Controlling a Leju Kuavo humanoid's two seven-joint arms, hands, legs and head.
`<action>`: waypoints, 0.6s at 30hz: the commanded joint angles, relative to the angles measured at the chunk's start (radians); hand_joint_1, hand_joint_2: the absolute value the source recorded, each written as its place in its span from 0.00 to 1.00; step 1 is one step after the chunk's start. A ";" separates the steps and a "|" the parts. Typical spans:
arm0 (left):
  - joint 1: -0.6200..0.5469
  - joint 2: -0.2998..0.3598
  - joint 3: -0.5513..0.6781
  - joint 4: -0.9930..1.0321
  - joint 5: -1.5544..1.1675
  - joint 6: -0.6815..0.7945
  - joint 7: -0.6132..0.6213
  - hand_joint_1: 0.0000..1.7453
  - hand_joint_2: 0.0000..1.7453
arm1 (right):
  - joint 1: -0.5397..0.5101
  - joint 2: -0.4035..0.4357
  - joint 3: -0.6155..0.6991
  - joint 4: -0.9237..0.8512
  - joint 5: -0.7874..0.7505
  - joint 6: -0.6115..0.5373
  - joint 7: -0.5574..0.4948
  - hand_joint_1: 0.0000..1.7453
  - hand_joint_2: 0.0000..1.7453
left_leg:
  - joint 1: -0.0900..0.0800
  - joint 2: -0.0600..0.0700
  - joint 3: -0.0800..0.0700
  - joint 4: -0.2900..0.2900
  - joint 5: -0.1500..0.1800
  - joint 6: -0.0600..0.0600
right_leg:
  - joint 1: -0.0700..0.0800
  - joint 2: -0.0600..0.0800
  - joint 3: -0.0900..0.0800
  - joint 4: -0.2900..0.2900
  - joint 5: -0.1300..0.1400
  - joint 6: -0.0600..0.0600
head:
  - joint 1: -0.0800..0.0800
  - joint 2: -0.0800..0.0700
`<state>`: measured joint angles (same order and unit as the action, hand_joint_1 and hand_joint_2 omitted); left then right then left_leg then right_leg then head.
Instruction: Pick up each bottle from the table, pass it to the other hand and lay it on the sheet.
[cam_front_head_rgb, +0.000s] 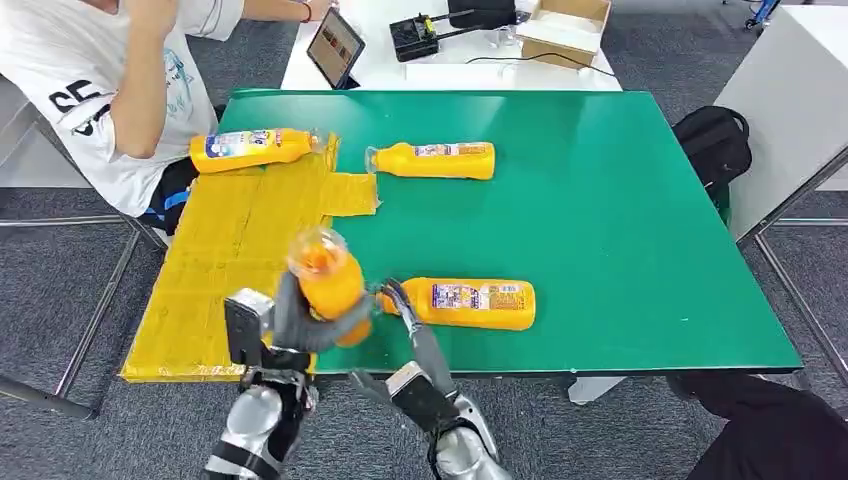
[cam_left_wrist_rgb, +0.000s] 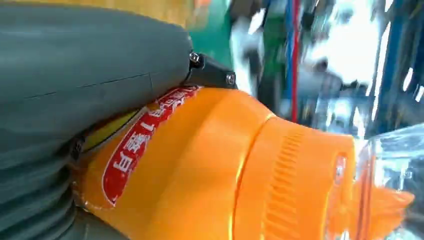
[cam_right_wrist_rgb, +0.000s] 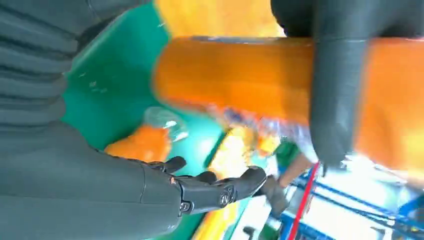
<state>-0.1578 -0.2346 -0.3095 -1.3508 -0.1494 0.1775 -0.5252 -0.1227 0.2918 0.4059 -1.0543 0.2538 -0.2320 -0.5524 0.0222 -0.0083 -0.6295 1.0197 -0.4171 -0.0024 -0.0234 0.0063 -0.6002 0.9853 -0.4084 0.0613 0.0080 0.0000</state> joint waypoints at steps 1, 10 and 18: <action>-0.158 0.054 0.189 0.121 -0.144 0.185 -0.022 1.00 1.00 | -0.006 -0.032 -0.040 -0.148 -0.071 -0.009 -0.013 0.00 0.00 | 0.000 0.000 0.002 -0.001 0.000 0.001 | 0.000 -0.001 0.002 0.000 -0.001 -0.002 | 0.000 0.000; -0.161 0.054 0.193 0.130 -0.144 0.185 -0.022 1.00 1.00 | -0.002 -0.034 -0.039 -0.152 -0.072 -0.009 -0.013 0.00 0.00 | 0.000 -0.001 0.003 -0.001 -0.001 0.001 | 0.001 -0.002 0.004 -0.001 -0.001 -0.002 | 0.000 0.000; -0.347 0.174 0.233 0.486 -0.670 0.420 0.102 1.00 1.00 | 0.047 -0.012 -0.087 -0.357 -0.094 -0.266 -0.125 0.00 0.00 | 0.000 -0.001 0.003 -0.001 0.000 0.001 | 0.000 -0.003 0.002 0.000 -0.001 -0.003 | 0.000 0.000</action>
<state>-0.2975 -0.1881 -0.1225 -1.2660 -0.4772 0.5224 -0.5370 -0.1019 0.2842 0.3727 -1.2391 0.1907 -0.3610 -0.6379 0.0222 -0.0084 -0.6297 1.0198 -0.4169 -0.0025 -0.0235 0.0063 -0.6007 0.9852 -0.4083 0.0614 0.0084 0.0000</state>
